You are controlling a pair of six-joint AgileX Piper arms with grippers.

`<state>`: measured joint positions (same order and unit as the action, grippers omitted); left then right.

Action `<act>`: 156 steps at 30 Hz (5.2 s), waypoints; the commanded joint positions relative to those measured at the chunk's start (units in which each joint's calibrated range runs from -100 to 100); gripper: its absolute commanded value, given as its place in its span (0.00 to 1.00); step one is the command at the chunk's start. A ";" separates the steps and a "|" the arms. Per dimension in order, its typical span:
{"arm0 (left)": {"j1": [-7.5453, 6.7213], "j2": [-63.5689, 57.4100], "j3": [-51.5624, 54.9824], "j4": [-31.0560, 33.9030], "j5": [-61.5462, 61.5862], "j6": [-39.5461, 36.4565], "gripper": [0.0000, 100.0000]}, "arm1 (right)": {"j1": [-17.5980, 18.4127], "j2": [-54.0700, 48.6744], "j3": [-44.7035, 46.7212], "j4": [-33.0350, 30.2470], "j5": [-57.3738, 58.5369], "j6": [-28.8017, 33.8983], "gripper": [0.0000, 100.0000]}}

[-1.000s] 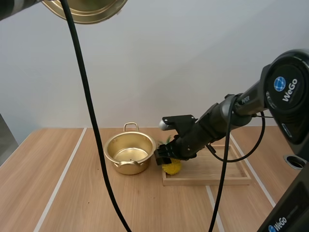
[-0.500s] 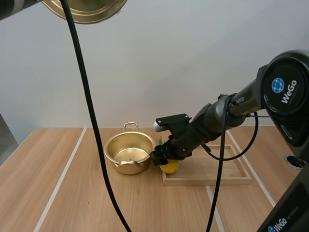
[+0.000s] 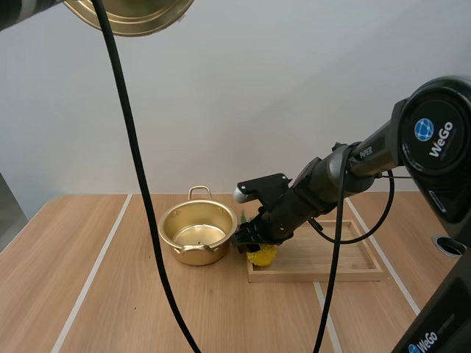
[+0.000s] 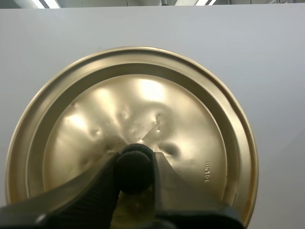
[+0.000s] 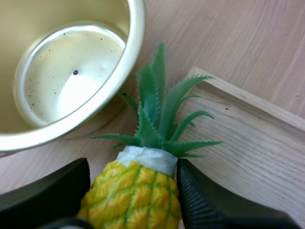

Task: Open the pot, put the pineapple inside, and close it

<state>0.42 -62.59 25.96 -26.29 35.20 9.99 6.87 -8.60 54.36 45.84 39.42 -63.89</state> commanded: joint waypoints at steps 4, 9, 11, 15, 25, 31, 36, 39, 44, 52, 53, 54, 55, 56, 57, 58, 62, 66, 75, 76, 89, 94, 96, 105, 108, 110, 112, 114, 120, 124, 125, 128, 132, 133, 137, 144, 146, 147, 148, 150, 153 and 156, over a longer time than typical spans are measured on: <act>0.07 -0.40 -0.24 -0.61 -1.35 -0.49 0.00 | 0.14 -2.82 -0.20 -0.57 0.04 1.32 0.00; 0.07 -0.40 -0.24 -0.61 -1.35 -0.49 0.00 | 0.14 -8.29 -0.20 -0.69 -2.61 1.32 0.00; 0.07 -0.40 -0.24 -0.61 -1.35 -0.49 0.00 | 0.14 -11.53 -0.20 -0.81 -5.06 1.32 0.00; 0.07 -0.40 -0.24 -0.61 -1.35 -0.49 0.00 | 0.14 -17.96 -0.20 -0.71 -9.90 1.32 0.00; 0.07 -0.40 -0.24 -0.61 -1.35 -0.49 0.00 | 0.14 -35.13 -0.20 -0.60 -12.98 1.32 0.00; 0.07 -0.40 -0.24 -0.61 -1.35 -0.49 0.00 | -0.62 -42.39 -0.20 -0.46 -12.18 1.42 0.00; 0.07 -0.40 -0.24 -0.61 -1.35 -0.49 0.00 | -1.00 -47.30 -0.20 -0.23 -11.78 2.89 0.00; 0.07 -0.40 -0.24 -0.61 -1.35 -0.49 0.00 | -1.00 -48.72 -0.20 -0.23 -11.63 3.90 0.00; 0.07 -0.40 -0.24 -0.61 -1.35 -0.49 0.00 | -1.00 -49.22 -0.20 1.52 -11.63 3.90 0.00; 0.07 -0.40 -0.24 -0.61 -1.35 -0.49 0.00 | -1.00 -45.43 -0.20 5.77 -7.97 -0.79 0.00; 0.07 -0.40 -0.24 -0.61 -1.35 -0.49 0.00 | -1.00 -44.67 -0.20 6.79 -7.56 -1.61 0.00; 0.07 -0.40 -0.24 -0.61 -1.35 -0.49 0.00 | -1.00 -44.03 -0.20 7.80 -7.29 -2.44 0.00; 0.07 -0.40 -0.24 -0.61 -1.35 -0.49 0.00 | -0.83 -43.31 -0.20 9.10 -7.00 -3.42 0.00; 0.07 -0.40 -0.24 -0.61 -1.35 -0.49 0.00 | -0.74 -42.59 -0.34 10.43 -5.87 -4.30 0.00; 0.07 -0.40 -0.24 -0.61 -1.35 -0.49 0.00 | -0.44 -41.90 -0.70 11.31 -4.64 -4.93 0.00; 0.07 -0.40 -0.24 -0.61 -1.35 -0.49 0.00 | -0.18 -41.07 -1.04 12.44 -3.11 -5.75 0.00; 0.07 -0.40 -0.24 -0.61 -1.35 -0.49 0.00 | 0.59 -37.53 -2.97 14.81 -2.06 -8.41 0.00; 0.07 -0.40 -0.24 -0.61 -1.35 -0.49 0.00 | 0.65 -33.50 -4.52 15.59 1.22 -10.67 0.00; 0.07 -0.40 -0.24 -0.61 -1.35 -0.49 0.00 | 4.95 -26.04 -4.84 18.16 2.23 -14.83 0.00; 0.07 -0.40 -0.24 -0.61 -1.35 -0.49 0.00 | 5.38 -25.40 -4.84 18.16 2.23 -14.83 0.00; 0.07 -0.40 -0.24 -0.61 -1.35 -0.49 0.00 | 10.88 -15.48 -4.84 19.09 -6.01 -17.75 0.00; 0.07 -0.40 -0.24 -0.61 -1.35 -0.49 0.00 | 10.96 -12.15 -4.84 22.49 -6.53 -21.09 0.00; 0.07 -0.40 -0.24 -0.61 -1.35 -0.49 0.00 | 10.96 -10.84 -4.84 24.06 -6.53 -22.67 0.00; 0.07 -0.40 -0.24 -0.61 -1.35 -0.49 0.00 | 10.96 -6.10 -4.84 35.57 -8.16 -34.55 0.00; 0.07 -0.40 -0.24 -0.61 -1.35 -0.49 0.00 | 10.96 -4.78 -4.84 38.62 -8.16 -36.11 0.00; 0.07 -0.40 -0.24 -0.61 -1.35 -0.49 0.00 | 10.96 -3.97 -4.84 40.27 -8.16 -36.11 0.00; 0.07 -0.40 -0.24 -0.61 -1.35 -0.49 0.00 | 10.96 -3.09 -4.84 41.01 -8.16 -36.11 0.00; 0.07 -0.40 -0.24 -0.61 -1.35 -0.49 0.00 | 10.96 -2.10 -4.84 41.76 -8.34 -36.11 0.00; 0.07 -0.40 -0.24 -0.61 -1.35 -0.49 0.00 | 10.96 1.06 -4.84 45.78 -8.35 -36.11 0.00; 0.07 -0.40 -0.24 -0.61 -1.35 -0.49 0.00 | 10.96 2.03 -4.84 49.17 -8.53 -36.11 0.00; 0.07 -0.40 -0.24 -0.61 -1.35 -0.49 0.00 | 10.96 2.31 -4.84 49.83 -8.53 -36.11 0.00; 0.07 -0.40 -0.24 -0.61 -1.35 -0.49 0.00 | 10.96 2.88 -4.84 51.61 -9.68 -36.11 0.00; 0.07 -0.40 -0.24 -0.61 -1.35 -0.49 0.00 | 10.96 4.17 -4.84 53.02 -10.19 -36.11 0.00; 0.07 -0.40 -0.24 -0.61 -1.35 -0.49 0.00 | 10.96 4.51 -4.84 53.77 -10.23 -36.11 0.00; 0.07 -0.40 -0.24 -0.61 -1.35 -0.49 0.00 | 10.96 5.61 -5.90 54.16 -10.38 -36.11 0.00; 0.07 -0.40 -0.24 -0.61 -1.35 -0.49 0.00 | 10.96 5.72 -8.80 54.16 -10.38 -36.11 0.00; 0.07 -0.40 -0.24 -0.61 -1.35 -0.49 0.00 | 10.96 5.72 -8.92 54.16 -10.62 -36.11 0.00; 0.07 -0.40 -0.24 -0.61 -1.35 -0.49 0.00 | 10.96 5.72 -8.92 54.16 -10.62 -36.11 0.00; 0.07 -0.40 -0.24 -0.61 -1.35 -0.49 0.00 | 10.96 5.86 -8.92 54.16 -10.99 -36.11 0.00; 0.07 -0.40 -0.24 -0.61 -1.35 -0.49 0.00 | 10.96 6.12 -9.07 54.16 -12.14 -36.11 0.00; 0.07 -0.40 -0.24 -0.61 -1.35 -0.49 0.00 | 10.96 6.28 -9.10 54.16 -13.86 -36.11 0.00; 0.07 -0.40 -0.24 -0.61 -1.35 -0.49 0.00 | 10.96 6.28 -9.23 54.16 -14.43 -36.11 0.00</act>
<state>0.42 -62.59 25.96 -26.29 35.20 9.99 17.79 -2.48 45.69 99.80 25.76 -99.59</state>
